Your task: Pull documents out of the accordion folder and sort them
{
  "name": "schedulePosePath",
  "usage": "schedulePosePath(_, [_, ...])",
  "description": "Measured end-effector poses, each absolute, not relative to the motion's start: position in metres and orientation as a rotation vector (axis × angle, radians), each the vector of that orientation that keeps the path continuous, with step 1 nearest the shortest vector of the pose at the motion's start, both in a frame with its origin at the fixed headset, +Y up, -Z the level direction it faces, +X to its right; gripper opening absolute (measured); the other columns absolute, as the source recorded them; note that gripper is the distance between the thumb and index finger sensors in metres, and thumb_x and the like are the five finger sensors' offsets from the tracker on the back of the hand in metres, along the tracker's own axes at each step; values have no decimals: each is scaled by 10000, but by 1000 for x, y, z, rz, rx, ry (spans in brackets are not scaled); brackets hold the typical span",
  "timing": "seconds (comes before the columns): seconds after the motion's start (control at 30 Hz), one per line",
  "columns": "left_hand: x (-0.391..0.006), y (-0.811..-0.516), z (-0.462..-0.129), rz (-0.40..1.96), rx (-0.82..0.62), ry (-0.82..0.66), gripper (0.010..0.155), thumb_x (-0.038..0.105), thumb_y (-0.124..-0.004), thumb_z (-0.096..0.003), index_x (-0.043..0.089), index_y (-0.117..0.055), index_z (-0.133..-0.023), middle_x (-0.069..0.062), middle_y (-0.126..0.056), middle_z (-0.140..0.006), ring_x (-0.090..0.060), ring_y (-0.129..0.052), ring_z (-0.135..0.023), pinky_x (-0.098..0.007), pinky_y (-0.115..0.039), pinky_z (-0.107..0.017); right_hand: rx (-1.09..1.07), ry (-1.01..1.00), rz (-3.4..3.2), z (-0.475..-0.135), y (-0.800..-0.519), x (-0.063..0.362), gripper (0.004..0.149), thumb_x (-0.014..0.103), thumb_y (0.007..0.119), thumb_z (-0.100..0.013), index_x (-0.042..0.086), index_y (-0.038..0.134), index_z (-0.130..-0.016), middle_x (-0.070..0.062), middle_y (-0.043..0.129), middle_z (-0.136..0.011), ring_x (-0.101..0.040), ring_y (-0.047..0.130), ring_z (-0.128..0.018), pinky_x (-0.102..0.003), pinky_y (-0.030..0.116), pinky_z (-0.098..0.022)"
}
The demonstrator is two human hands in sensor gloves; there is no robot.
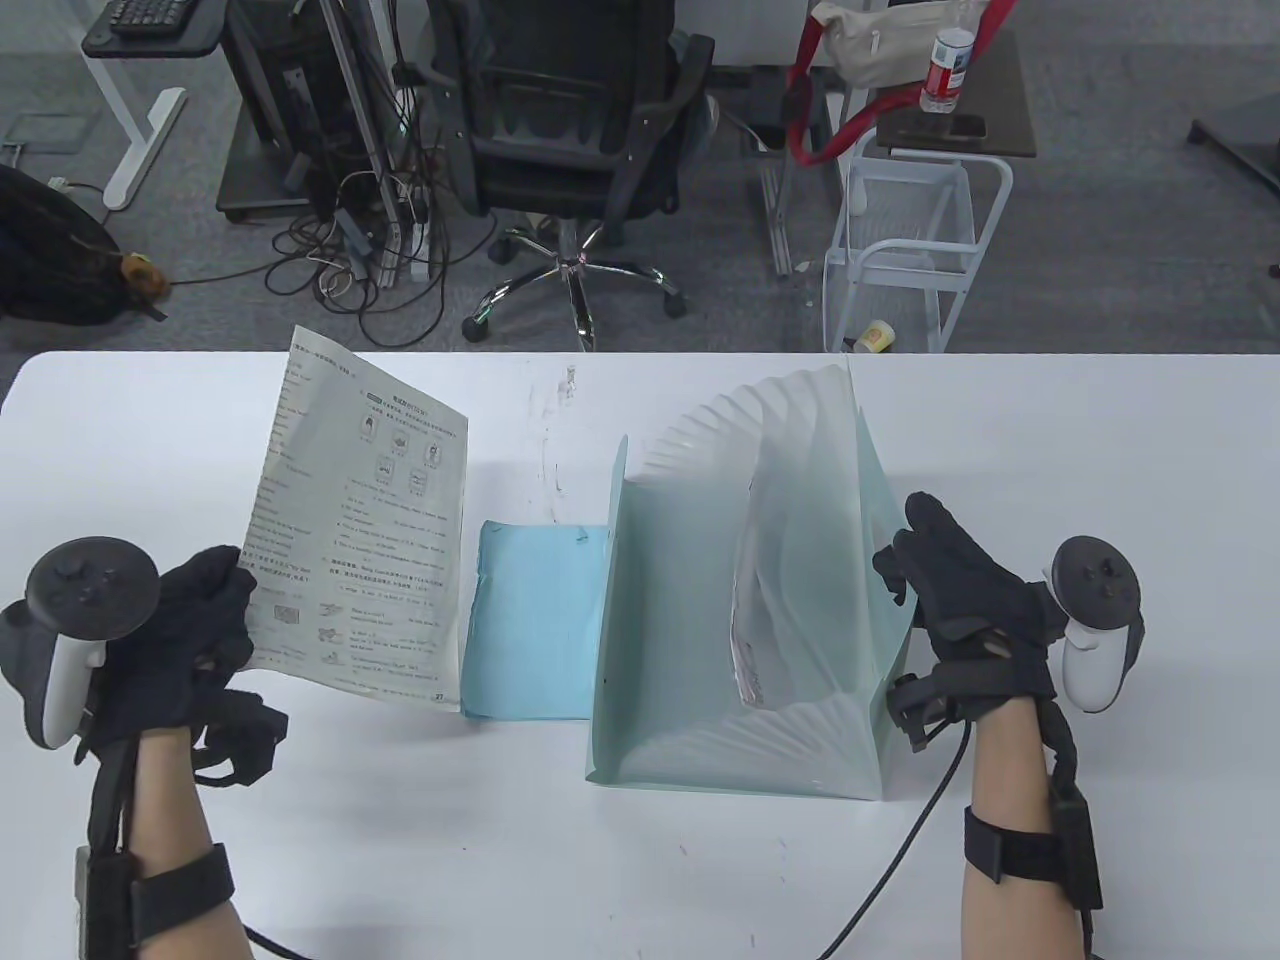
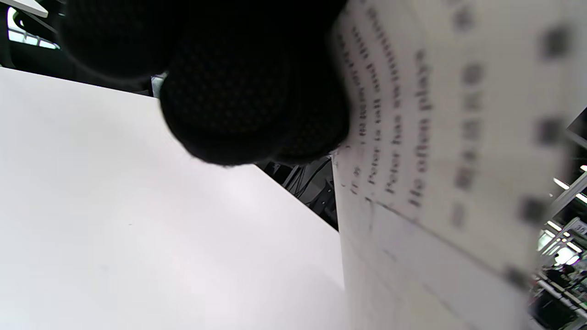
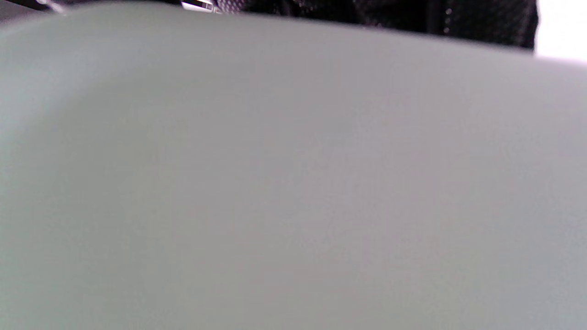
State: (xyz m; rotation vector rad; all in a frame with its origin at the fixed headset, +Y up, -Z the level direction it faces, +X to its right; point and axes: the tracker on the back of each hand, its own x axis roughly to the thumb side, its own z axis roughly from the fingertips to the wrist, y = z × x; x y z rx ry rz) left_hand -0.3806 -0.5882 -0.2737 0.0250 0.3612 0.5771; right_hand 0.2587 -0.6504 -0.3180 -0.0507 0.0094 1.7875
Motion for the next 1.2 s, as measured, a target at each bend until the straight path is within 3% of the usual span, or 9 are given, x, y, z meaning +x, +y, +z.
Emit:
schedulePosePath(0.27, [-388,-621,-296,475,-98,376,416,363,-769,-517,239,-867,-901,-6,-1053,-597,-174,-1056,-354,-406,-874,-361,-38,15,1812,-318,-648,253,700,513,719,-484,124,511,-1027,-215,760,-828,-532,817,-743,-604,768,-451])
schedulePosePath(0.6, [-388,-643,-309,460,-191,385,419,374,-760,-521,252,-858,-909,4,-1051,-606,-198,-1059,-395,-423,-865,-386,-45,8,1811,-317,-648,254,702,514,719,-484,121,511,-1027,-215,758,-829,-533,816,-743,-604,767,-452])
schedulePosePath(0.83, [-380,-654,-315,313,-190,389,429,381,-747,-520,218,-848,-904,6,-1049,-599,-197,-1062,-399,-423,-866,-384,-46,4,1816,-317,-648,254,701,514,718,-484,121,512,-1027,-216,758,-828,-533,817,-743,-604,767,-452])
schedulePosePath(1.2, [-375,-687,-321,147,-268,507,439,376,-731,-526,210,-822,-921,-8,-1032,-658,-217,-1061,-465,-442,-854,-429,-45,4,1817,-317,-648,254,704,516,716,-484,119,509,-1027,-216,757,-829,-533,816,-743,-603,767,-453])
